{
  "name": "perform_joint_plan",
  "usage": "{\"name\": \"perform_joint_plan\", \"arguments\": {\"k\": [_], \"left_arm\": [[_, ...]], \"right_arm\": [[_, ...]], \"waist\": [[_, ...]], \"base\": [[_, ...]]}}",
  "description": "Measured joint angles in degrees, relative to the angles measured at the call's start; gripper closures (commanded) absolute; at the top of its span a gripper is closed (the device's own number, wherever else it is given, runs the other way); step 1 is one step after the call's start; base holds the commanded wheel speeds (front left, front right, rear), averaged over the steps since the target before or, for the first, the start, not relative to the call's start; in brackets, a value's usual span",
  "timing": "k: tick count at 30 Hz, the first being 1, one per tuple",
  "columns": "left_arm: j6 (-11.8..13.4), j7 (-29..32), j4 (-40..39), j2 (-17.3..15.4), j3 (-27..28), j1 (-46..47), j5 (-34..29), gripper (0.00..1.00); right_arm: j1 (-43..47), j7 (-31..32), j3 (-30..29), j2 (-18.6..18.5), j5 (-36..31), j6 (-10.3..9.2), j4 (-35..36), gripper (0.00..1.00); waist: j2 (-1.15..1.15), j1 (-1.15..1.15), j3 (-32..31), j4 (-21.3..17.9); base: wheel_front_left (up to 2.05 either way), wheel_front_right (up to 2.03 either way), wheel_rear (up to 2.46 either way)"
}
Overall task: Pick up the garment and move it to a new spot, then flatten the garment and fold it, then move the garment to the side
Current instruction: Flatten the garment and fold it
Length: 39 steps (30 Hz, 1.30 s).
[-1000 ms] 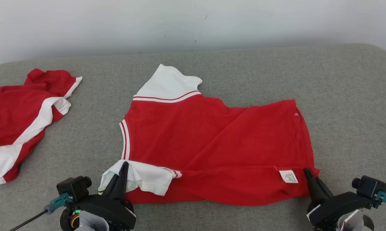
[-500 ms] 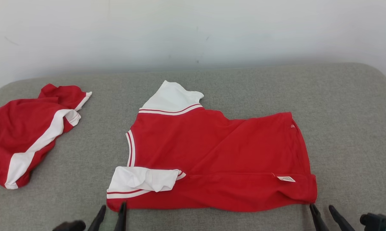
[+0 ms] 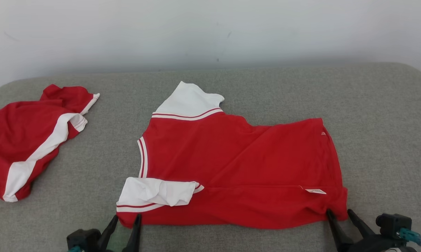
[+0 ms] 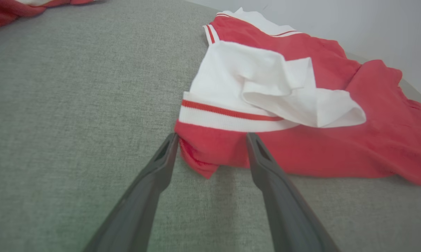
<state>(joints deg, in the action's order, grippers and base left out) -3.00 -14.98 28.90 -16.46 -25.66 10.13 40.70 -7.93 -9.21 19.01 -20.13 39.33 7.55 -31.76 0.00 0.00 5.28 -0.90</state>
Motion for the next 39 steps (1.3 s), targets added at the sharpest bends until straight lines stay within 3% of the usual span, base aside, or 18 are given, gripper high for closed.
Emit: {"name": "perform_joint_plan", "arguments": {"k": [6, 7, 8, 9, 10, 21, 29, 30, 31, 32, 39], "left_arm": [[-0.36, 1.49, 7.17, 0.90, -1.22, 3.95, -0.67, 0.00], [-0.37, 1.46, 8.05, 1.08, -1.46, 4.22, -1.25, 0.13], [-0.55, 1.47, 8.79, 1.46, -1.60, 4.42, -1.25, 0.52], [-0.64, 1.44, 9.51, 1.74, -1.62, 4.57, -1.13, 0.95], [-1.11, 1.27, 10.14, 1.79, -1.59, 4.76, -1.07, 1.00], [-2.57, 0.10, 8.70, 2.90, 0.21, -1.43, 0.46, 1.00], [-0.44, -0.03, 1.53, 2.70, 0.25, -9.31, -0.08, 1.00], [-0.13, -0.03, 1.16, 2.72, 0.14, -9.78, -0.04, 0.59], [0.19, -0.03, 0.86, 2.66, 0.03, -10.05, -0.22, 0.08], [0.56, -0.03, 0.51, 2.61, 0.04, -10.12, -0.43, 0.00], [2.81, -0.05, -6.69, 2.37, 4.55, -10.88, -3.81, 0.00]], "right_arm": [[-4.22, 0.02, 2.18, 1.37, -0.35, 0.00, -5.66, 0.00], [-4.78, -0.23, 2.70, 1.44, -0.43, 0.00, -6.16, 0.61], [-5.10, -0.55, 3.13, 1.49, -0.40, 0.00, -6.61, 1.00], [-5.27, -1.03, 3.43, 1.55, -0.10, 0.00, -6.98, 1.00], [-5.32, -1.53, 3.66, 1.60, 0.29, 0.00, -7.40, 1.00], [-1.08, -4.91, 5.67, -0.47, 4.11, 0.00, -5.82, 1.00], [6.59, -3.79, 3.56, -3.58, 5.48, 0.00, -1.67, 1.00], [6.97, -3.53, 3.18, -3.66, 5.49, 0.00, -1.40, 0.50], [7.15, -3.43, 2.85, -3.68, 5.43, 0.00, -1.14, 0.00], [7.27, -3.43, 2.48, -3.68, 5.20, 0.00, -0.89, 0.00], [7.70, -4.99, -1.22, -2.52, 1.87, 0.00, 3.61, 0.00]], "waist": [[0.00, 0.00, 1.20, -0.39], [0.00, 0.00, 1.29, -0.54], [0.00, 0.00, 1.37, -0.65], [0.00, 0.00, 1.39, -0.69], [0.00, 0.00, 1.33, -0.69], [0.00, 0.00, -3.53, -0.40], [0.00, 0.00, -5.74, 0.25], [0.00, 0.00, -5.79, 0.31], [0.00, 0.00, -5.84, 0.35], [0.00, 0.00, -5.89, 0.37], [0.00, 0.00, -6.43, 0.32]], "base": [[0.00, 0.00, 0.00], [0.00, 0.00, 0.00], [0.00, 0.00, 0.00], [0.00, 0.00, 0.00], [0.00, 0.00, 0.00], [0.00, 0.00, 0.00], [0.00, 0.00, 0.00], [0.00, 0.00, 0.00], [0.00, 0.00, 0.00], [0.00, 0.00, 0.00], [0.00, 0.00, 0.00]]}}
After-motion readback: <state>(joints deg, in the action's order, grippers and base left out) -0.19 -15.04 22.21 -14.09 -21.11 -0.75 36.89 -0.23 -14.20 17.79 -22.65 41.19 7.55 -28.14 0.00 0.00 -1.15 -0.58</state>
